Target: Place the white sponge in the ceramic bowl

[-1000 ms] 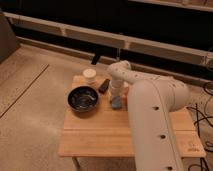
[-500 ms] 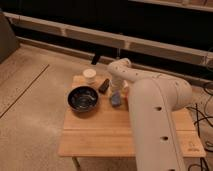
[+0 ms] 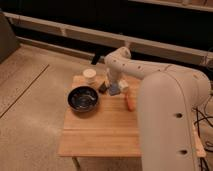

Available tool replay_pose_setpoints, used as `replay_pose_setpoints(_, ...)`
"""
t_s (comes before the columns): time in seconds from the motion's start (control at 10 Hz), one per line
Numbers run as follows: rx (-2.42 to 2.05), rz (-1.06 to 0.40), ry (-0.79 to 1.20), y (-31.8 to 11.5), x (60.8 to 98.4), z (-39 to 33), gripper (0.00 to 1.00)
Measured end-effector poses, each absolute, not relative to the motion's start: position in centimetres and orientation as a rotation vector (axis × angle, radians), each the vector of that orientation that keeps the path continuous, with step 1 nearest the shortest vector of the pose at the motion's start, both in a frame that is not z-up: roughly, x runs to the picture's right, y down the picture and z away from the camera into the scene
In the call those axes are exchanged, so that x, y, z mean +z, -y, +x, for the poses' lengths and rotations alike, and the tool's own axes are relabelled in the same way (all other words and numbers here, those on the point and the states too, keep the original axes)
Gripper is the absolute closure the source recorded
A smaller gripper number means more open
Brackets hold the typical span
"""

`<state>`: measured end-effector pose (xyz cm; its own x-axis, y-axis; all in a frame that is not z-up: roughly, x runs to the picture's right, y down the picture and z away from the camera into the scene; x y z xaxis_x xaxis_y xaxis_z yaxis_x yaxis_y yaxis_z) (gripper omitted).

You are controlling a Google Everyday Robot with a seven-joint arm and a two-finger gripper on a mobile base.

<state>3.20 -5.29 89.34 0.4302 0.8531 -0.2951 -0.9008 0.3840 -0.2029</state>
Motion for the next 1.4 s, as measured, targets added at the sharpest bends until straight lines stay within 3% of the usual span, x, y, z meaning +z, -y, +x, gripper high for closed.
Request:
replay_pose_setpoints(0.3,1.022,-0.321,-0.075,7.0,86.3,-2.3,1.00)
replay_pose_setpoints(0.8,0.871,-0.368,0.004,5.2,83.3,-11.8,1.00)
replay_pose_setpoints(1.4,0.787,-0.477,-0.094,0.7,88.6,-15.0,1.00)
